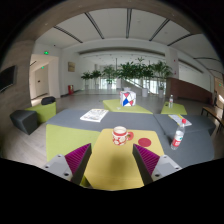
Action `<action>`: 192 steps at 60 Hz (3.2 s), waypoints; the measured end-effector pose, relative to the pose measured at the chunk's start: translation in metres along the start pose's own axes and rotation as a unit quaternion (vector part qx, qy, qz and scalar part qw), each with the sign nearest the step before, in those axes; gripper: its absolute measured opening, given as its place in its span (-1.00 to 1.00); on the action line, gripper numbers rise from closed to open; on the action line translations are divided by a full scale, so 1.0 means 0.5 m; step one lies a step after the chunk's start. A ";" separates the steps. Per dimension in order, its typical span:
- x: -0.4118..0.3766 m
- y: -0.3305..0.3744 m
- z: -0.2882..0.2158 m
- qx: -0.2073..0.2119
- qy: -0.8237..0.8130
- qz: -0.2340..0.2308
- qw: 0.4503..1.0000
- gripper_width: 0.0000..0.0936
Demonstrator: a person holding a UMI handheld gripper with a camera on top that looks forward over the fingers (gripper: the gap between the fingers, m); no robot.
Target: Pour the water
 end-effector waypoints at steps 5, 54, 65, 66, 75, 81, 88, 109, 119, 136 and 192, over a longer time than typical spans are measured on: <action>0.028 -0.004 0.007 -0.006 -0.001 0.013 1.000 0.83; 0.888 -0.445 -0.045 0.073 -0.023 0.194 0.978 0.80; 0.948 -0.573 -0.045 0.081 -0.022 0.193 0.978 0.65; 0.951 -0.579 -0.043 0.080 -0.023 0.194 0.977 0.53; 0.942 -0.581 -0.041 0.095 -0.025 0.192 0.976 -0.03; 0.943 -0.583 -0.043 0.098 -0.023 0.210 0.972 -0.23; 0.941 -0.567 -0.072 0.096 -0.001 0.234 0.967 -0.23; 0.752 -0.440 -0.394 0.167 0.284 0.340 0.881 -0.23; 0.550 -0.431 -0.491 0.189 0.507 0.344 0.767 -0.24; 0.286 -0.590 -0.355 0.147 0.808 0.248 0.514 -0.24; 0.258 -0.535 -0.353 0.179 0.170 0.066 0.967 -0.24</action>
Point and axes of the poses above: the point between the fingertips, and its own axes, seen from behind it with the camera up: x to the right, z down, y backward, against the way the camera looks, the point moved 4 cm from there along y, backward, against the way the camera looks, and after that the axes turned 13 degrees about -y, right-handed, at the moved point
